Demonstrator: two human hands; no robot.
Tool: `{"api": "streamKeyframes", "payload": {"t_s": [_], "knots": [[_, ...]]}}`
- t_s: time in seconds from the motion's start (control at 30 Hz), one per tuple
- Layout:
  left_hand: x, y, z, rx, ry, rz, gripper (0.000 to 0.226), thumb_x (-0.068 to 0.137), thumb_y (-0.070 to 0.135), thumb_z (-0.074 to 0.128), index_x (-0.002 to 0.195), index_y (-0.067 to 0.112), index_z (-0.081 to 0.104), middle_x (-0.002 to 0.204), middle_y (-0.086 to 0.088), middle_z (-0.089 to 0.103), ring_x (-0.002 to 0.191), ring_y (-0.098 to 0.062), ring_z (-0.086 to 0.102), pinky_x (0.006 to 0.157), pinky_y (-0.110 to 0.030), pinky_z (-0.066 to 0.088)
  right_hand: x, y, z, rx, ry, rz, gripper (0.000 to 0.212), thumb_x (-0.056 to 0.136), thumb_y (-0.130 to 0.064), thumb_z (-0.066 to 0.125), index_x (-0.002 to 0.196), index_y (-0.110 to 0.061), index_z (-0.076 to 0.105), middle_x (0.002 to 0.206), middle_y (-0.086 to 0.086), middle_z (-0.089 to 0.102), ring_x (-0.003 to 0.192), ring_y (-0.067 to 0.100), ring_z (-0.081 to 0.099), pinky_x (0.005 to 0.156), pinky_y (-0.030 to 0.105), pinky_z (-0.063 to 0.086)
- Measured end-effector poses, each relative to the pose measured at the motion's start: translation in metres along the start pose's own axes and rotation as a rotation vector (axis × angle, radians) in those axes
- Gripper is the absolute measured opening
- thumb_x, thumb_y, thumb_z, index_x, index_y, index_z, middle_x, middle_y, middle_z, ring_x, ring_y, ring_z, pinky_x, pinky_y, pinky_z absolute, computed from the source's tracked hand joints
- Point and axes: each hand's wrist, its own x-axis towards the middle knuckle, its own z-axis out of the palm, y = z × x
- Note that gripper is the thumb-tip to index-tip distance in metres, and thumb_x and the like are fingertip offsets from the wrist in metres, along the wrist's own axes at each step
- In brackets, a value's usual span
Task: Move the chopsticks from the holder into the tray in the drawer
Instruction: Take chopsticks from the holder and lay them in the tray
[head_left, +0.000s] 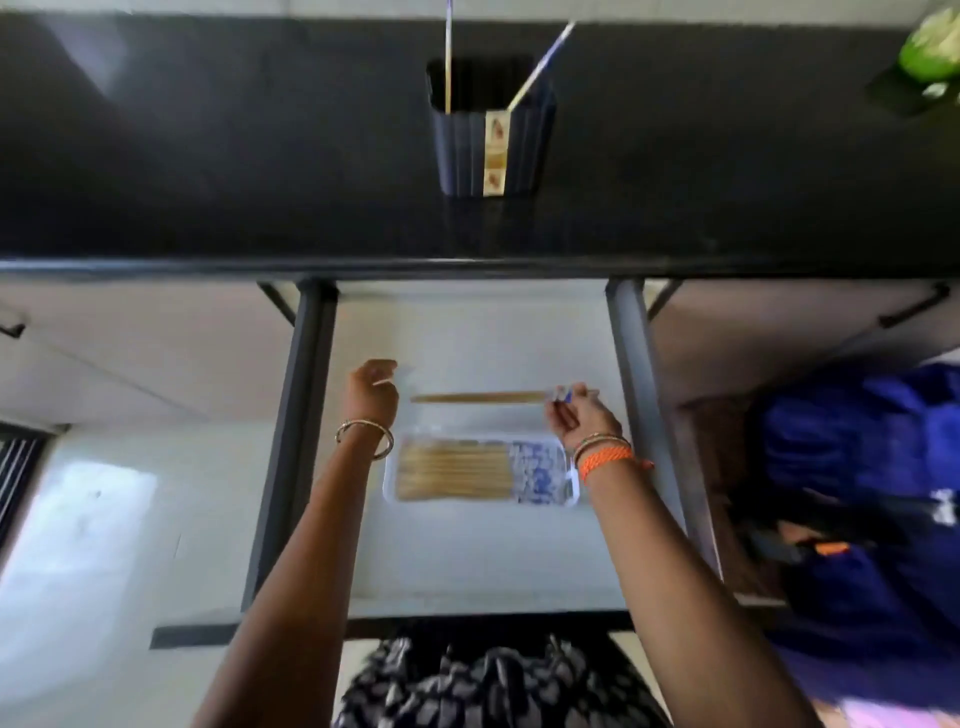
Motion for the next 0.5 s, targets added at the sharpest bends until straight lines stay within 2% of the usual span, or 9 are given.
{"api": "streamKeyframes", "payload": {"t_s": [0.07, 0.13, 0.2, 0.23, 0.27, 0.33, 0.4, 0.43, 0.5], "knots": [[-0.01, -0.032, 0.004, 0.032, -0.044, -0.097, 0.037, 0.077, -0.013, 0.038, 0.102, -0.004, 0.063, 0.111, -0.024, 0.065, 0.107, -0.034, 0.06, 0.088, -0.029, 0.044, 0.008, 0.025, -0.025, -0.116, 0.095, 0.06, 0.032, 0.099, -0.003, 0.044, 0.069, -0.014, 0.047, 0.046, 0.009, 0.058, 0.034, 0.015, 0.058, 0.031, 0.02, 0.047], [-0.018, -0.053, 0.007, 0.07, -0.066, -0.137, 0.036, 0.078, -0.012, 0.039, 0.103, -0.003, 0.063, 0.112, -0.023, 0.065, 0.108, -0.035, 0.059, 0.093, -0.033, 0.044, 0.01, 0.037, -0.034, -0.194, 0.137, 0.078, 0.023, 0.097, -0.003, 0.048, 0.075, -0.008, 0.054, 0.074, 0.016, 0.058, 0.053, 0.022, 0.064, 0.038, 0.022, 0.053], [-0.025, -0.063, 0.009, 0.103, -0.106, -0.148, 0.038, 0.078, -0.011, 0.042, 0.107, 0.0, 0.063, 0.115, -0.02, 0.065, 0.11, -0.032, 0.059, 0.094, -0.032, 0.043, 0.012, 0.044, -0.034, -0.234, 0.168, 0.052, 0.012, 0.094, -0.001, 0.053, 0.099, 0.005, 0.063, 0.098, 0.019, 0.059, 0.09, 0.029, 0.067, 0.068, 0.029, 0.06], [-0.027, -0.066, 0.01, 0.121, -0.129, -0.151, 0.039, 0.078, -0.01, 0.043, 0.109, 0.002, 0.063, 0.116, -0.017, 0.065, 0.11, -0.031, 0.058, 0.095, -0.032, 0.043, 0.014, 0.045, -0.033, -0.248, 0.189, 0.036, 0.02, 0.094, -0.001, 0.055, 0.11, 0.008, 0.062, 0.106, 0.021, 0.06, 0.104, 0.032, 0.064, 0.081, 0.034, 0.059], [-0.029, -0.067, 0.01, 0.135, -0.145, -0.15, 0.038, 0.078, -0.009, 0.045, 0.11, 0.004, 0.063, 0.116, -0.016, 0.065, 0.11, -0.03, 0.059, 0.094, -0.032, 0.044, 0.016, 0.047, -0.032, -0.259, 0.207, 0.022, 0.024, 0.093, -0.001, 0.055, 0.114, 0.009, 0.06, 0.114, 0.024, 0.061, 0.111, 0.034, 0.061, 0.086, 0.037, 0.056], [-0.03, -0.068, 0.01, 0.149, -0.151, -0.137, 0.036, 0.079, -0.007, 0.047, 0.109, 0.005, 0.063, 0.115, -0.015, 0.066, 0.107, -0.031, 0.059, 0.095, -0.036, 0.047, 0.012, 0.049, -0.028, -0.287, 0.218, 0.012, 0.023, 0.094, 0.0, 0.053, 0.115, 0.008, 0.06, 0.123, 0.026, 0.059, 0.108, 0.036, 0.062, 0.082, 0.037, 0.057], [-0.031, -0.065, 0.011, 0.154, -0.142, -0.115, 0.036, 0.079, -0.008, 0.047, 0.109, 0.004, 0.063, 0.115, -0.016, 0.066, 0.106, -0.03, 0.059, 0.094, -0.035, 0.047, 0.011, 0.056, -0.028, -0.288, 0.231, 0.031, 0.023, 0.095, 0.001, 0.05, 0.116, 0.006, 0.055, 0.126, 0.027, 0.057, 0.09, 0.032, 0.064, 0.072, 0.036, 0.059], [-0.032, -0.065, 0.011, 0.163, -0.141, -0.106, 0.036, 0.079, -0.008, 0.047, 0.11, 0.004, 0.062, 0.115, -0.015, 0.066, 0.106, -0.03, 0.059, 0.093, -0.034, 0.046, 0.011, 0.06, -0.03, -0.271, 0.235, 0.054, 0.03, 0.095, 0.001, 0.047, 0.124, 0.008, 0.051, 0.127, 0.027, 0.056, 0.084, 0.031, 0.063, 0.066, 0.035, 0.059], [-0.033, -0.064, 0.01, 0.17, -0.144, -0.094, 0.037, 0.079, -0.008, 0.047, 0.111, 0.004, 0.062, 0.116, -0.016, 0.065, 0.107, -0.03, 0.059, 0.093, -0.033, 0.045, 0.011, 0.067, -0.033, -0.246, 0.241, 0.103, 0.039, 0.098, 0.001, 0.04, 0.137, 0.004, 0.04, 0.12, 0.023, 0.056, 0.097, 0.033, 0.062, 0.058, 0.033, 0.057]]}}
